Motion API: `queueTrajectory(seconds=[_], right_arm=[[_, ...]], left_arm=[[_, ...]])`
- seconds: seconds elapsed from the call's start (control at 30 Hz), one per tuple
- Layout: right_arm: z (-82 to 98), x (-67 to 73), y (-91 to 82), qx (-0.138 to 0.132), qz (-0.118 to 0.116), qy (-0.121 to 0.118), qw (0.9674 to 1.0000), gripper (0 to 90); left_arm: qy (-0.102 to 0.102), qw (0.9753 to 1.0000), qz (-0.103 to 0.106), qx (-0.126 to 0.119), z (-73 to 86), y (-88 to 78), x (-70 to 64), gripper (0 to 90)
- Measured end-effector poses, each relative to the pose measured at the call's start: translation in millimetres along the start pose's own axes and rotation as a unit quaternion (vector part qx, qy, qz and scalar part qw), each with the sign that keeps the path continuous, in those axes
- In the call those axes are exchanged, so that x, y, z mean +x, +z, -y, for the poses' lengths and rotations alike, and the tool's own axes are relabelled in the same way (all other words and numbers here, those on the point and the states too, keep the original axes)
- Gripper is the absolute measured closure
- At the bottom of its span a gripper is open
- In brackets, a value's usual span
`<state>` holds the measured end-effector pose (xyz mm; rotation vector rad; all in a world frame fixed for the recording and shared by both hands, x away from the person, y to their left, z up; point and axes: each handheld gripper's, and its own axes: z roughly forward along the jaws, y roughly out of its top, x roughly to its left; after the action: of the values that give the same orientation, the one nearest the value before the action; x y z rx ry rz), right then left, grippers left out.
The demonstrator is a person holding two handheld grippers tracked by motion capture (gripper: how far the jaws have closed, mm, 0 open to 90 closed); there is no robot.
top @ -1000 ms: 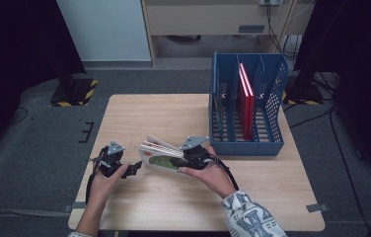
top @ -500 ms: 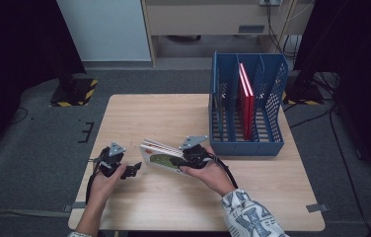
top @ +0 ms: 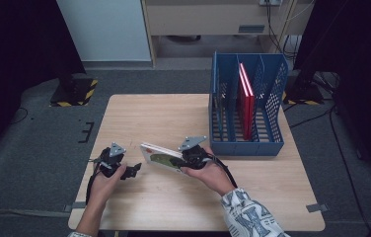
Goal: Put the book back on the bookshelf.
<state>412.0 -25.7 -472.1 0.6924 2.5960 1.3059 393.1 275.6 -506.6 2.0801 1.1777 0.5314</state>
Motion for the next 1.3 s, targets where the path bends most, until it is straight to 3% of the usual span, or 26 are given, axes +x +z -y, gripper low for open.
queueTrajectory(seconds=[0.17, 0.4, 0.73, 1.13, 1.3], right_arm=[[0.1, 1.2, 1.3, -0.001, -0.004, 0.000, 1.0000, 71.1], [0.2, 5.4, -0.1, 0.003, -0.001, -0.023, 0.9997, 75.3], [-0.7, 5.9, -1.4, -0.004, 0.007, -0.016, 0.9998, 75.6], [-4.8, 5.1, -13.9, -0.022, 0.038, -0.007, 0.9990, 75.7], [-6.3, 3.3, -20.3, -0.029, 0.050, 0.007, 0.9983, 75.6]], left_arm=[[0.001, 1.0000, 0.001, 0.001, 0.0, 0.1, 0.1, 5.7], [-0.002, 1.0000, -0.001, 0.003, 0.7, 0.1, 0.6, 5.8], [-0.005, 0.9999, -0.005, 0.014, 2.3, 0.8, 2.6, 5.8], [-0.024, 0.9994, -0.014, 0.020, 3.7, 0.3, 7.0, 5.8], [-0.029, 0.9992, -0.015, 0.024, 4.7, 0.9, 8.6, 5.7]])
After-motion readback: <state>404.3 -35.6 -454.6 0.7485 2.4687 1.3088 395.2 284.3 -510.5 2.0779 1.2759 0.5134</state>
